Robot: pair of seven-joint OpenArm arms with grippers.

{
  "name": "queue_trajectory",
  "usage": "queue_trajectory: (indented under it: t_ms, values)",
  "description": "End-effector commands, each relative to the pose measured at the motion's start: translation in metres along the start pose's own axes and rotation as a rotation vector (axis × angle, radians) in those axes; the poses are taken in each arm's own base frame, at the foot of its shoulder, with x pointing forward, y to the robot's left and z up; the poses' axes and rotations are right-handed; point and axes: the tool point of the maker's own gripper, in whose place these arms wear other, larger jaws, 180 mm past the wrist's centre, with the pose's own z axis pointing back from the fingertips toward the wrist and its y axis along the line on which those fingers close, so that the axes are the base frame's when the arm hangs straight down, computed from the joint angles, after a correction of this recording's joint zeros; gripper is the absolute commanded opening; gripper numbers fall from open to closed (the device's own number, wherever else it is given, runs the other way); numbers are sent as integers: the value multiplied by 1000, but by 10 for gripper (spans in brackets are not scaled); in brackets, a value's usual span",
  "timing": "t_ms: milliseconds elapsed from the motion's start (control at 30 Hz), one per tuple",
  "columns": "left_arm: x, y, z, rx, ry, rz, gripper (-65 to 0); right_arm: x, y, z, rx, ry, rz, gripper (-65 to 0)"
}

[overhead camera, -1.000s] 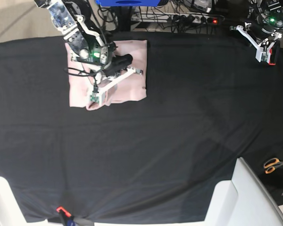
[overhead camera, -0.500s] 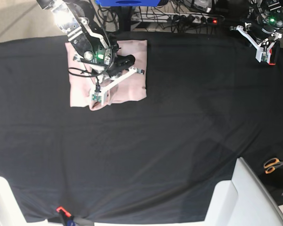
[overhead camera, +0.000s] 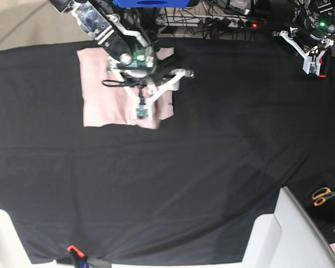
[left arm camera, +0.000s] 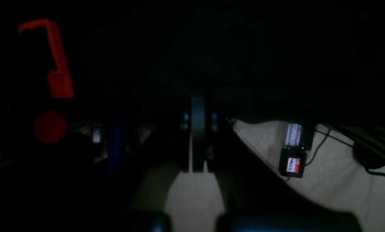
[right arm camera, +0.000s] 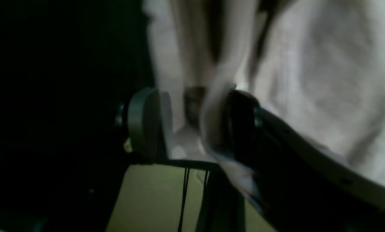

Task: Fold the T-shirt properly
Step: 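Grasp the shirt end with the right gripper and fold it over the bundle, then release the fold and move the left gripper onto the shirt's opposite edge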

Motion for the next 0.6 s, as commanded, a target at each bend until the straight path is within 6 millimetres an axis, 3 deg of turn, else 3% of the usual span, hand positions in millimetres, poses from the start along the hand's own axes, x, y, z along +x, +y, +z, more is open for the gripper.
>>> queue_trajectory:
  t_ms: [0,233,367,433,500,567]
  values:
    - [9,8,4,18,-25,-15,-650,12,12,5,32,-38,11,-329]
    - [9,8,3,18,-26,-15,-650,3,42,15,100,6,140,-329]
    - [10,8,3,19,-28,-14,-650,22,50,42,163,-56,149,-329]
    - [10,8,3,19,-28,-14,-650,36,46,59,184,-115,150,-330]
    - [10,8,3,19,-28,-14,-650,48,23,60,144,-142,109,-336]
    - [10,8,3,19,-28,-14,-650,48,-4,53,81,-125,34,-413]
